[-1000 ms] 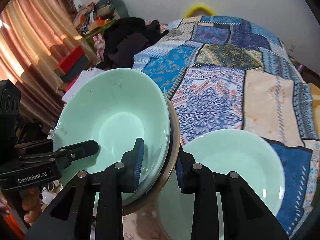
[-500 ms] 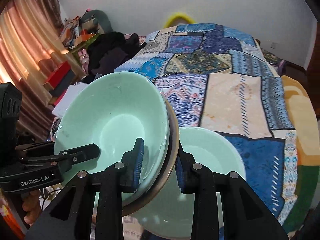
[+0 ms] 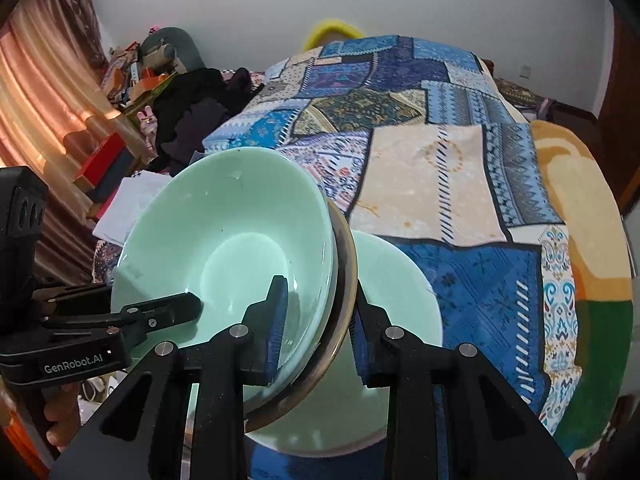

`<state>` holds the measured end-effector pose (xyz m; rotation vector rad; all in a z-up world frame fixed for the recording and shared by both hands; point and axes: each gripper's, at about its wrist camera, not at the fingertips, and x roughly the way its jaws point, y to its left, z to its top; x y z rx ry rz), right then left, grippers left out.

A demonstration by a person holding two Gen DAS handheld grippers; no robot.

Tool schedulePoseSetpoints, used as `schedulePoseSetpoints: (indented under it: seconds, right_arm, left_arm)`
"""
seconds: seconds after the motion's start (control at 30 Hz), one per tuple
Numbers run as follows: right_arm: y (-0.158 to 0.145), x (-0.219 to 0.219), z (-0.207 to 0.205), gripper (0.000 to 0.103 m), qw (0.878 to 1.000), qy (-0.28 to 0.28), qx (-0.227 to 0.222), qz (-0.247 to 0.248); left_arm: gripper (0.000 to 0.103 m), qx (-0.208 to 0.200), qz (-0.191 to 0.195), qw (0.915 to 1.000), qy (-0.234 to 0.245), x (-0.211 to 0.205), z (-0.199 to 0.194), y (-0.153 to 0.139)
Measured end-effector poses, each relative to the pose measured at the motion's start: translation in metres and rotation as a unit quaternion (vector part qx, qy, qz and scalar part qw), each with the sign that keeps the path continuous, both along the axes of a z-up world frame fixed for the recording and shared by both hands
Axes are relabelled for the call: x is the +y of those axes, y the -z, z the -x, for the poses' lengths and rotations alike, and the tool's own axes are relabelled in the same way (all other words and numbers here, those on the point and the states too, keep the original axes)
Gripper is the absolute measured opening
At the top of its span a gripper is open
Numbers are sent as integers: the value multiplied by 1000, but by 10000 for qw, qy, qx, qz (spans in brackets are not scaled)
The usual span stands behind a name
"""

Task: Organize plates and bowls
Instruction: 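Lower the mint green bowl into the white bowl with both grippers, then open both grippers and pull them back from the stacked bowls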

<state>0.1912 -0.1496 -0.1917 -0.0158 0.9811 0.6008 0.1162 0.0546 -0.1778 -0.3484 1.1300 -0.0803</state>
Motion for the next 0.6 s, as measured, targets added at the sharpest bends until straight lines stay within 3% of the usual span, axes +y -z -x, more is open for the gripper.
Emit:
schedulePoseSetpoints:
  seconds: [0.6]
  right_arm:
    - [28,-18,-5,26,9992,104,367,106]
  left_arm:
    - [38,358,-18,9990,260,-22,-15,32]
